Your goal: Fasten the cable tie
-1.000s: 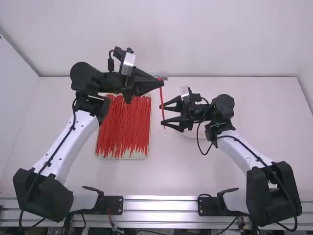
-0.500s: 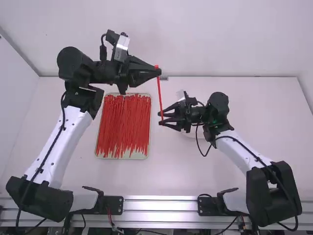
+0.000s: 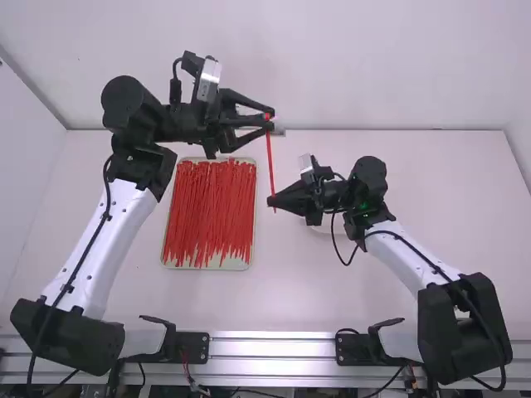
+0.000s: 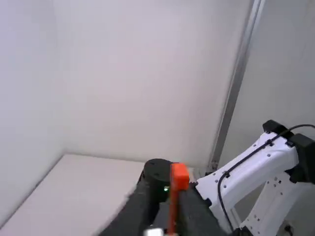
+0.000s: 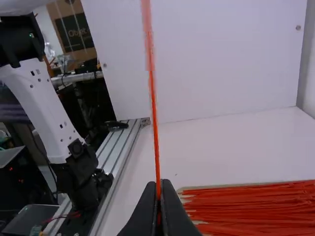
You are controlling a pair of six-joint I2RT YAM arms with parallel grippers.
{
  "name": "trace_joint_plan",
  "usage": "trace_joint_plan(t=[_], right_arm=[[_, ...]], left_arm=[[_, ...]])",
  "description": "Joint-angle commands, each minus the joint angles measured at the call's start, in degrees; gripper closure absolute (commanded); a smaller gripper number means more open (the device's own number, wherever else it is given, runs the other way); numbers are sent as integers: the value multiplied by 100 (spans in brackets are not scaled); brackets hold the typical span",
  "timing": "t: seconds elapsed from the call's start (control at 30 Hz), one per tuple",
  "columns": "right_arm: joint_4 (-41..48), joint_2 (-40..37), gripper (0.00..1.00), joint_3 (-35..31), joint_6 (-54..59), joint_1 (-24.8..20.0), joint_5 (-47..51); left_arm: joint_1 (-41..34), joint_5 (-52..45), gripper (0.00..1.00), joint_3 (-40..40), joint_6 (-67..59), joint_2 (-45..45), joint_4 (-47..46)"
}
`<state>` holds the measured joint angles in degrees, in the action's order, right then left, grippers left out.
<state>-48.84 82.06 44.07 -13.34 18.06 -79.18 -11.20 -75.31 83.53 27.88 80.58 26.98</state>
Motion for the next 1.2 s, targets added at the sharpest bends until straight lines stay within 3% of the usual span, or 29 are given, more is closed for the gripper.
trace_joint_plan(t=[0.0,0.03,0.27,0.43,0.77,0.9,1.03,1.13,1.17], right_arm=[[-22,0,100,170,-26,-46,-52],[-52,-9,100,170,-105,-55,-52],[-1049,-9,100,170,-992,-90,-216],[-1744,-9,100,170,-1504,-385,-74],[-1912,-9,100,192,-1696,-1001,765],[-1099,-7,100,459,-1416,-1283,1049],[485,-7,100,901,-592,-1447,1554],[2004,-7,100,1294,155,-1502,2573],[2140,-7,100,1327,208,-1504,2702]], left_arm=[[-4,96,14,107,-83,-22,22],[4,98,1,105,-181,-22,-26],[332,144,1,105,-1045,-20,-966],[422,144,1,105,-1626,-20,-1558],[450,448,1,105,-1749,-20,-1860],[446,623,1,105,-1746,-20,-1884],[450,726,1,105,-1943,-20,-2020],[450,750,1,105,-2236,-20,-2175],[452,752,1,105,-2260,-20,-2190]])
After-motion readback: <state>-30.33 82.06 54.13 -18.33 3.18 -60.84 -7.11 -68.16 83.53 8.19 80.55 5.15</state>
